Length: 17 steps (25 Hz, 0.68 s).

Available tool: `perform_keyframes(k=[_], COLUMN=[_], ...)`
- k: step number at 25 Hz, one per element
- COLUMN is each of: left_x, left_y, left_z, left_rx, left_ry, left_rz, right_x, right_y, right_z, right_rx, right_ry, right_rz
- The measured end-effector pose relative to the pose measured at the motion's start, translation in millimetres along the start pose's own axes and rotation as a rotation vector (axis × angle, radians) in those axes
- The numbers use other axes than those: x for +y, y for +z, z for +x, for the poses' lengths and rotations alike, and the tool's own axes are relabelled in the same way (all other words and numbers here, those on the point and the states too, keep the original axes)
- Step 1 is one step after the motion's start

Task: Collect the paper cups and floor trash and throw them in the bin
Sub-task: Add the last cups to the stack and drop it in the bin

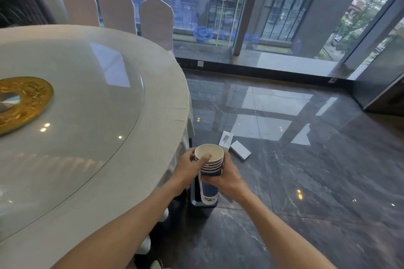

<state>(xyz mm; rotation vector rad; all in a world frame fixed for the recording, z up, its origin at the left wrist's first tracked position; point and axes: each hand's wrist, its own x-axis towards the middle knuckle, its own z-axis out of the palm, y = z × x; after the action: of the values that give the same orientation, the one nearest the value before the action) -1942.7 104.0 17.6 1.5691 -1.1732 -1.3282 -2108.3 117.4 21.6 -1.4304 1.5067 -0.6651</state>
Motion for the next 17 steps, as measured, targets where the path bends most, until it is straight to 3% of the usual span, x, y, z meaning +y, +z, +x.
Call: perform_keyframes(k=[10,13,17], left_x=[-69,-93,-99], left_y=[41,51,59], left_z=[8,40,73], left_rx=[0.016,-0.011,-0.06], left_ry=[-0.166,-0.262,-0.29], left_rz=[0.001,-0.035,-0.059], right_x=[78,78,83], right_y=[-3,-6,-14], right_z=[21,46,77], right_rx=[-0.141,-0.197,-0.149], right_ry=[0.184,0.328,0.487], right_rz=[0.094,0.136,0.283])
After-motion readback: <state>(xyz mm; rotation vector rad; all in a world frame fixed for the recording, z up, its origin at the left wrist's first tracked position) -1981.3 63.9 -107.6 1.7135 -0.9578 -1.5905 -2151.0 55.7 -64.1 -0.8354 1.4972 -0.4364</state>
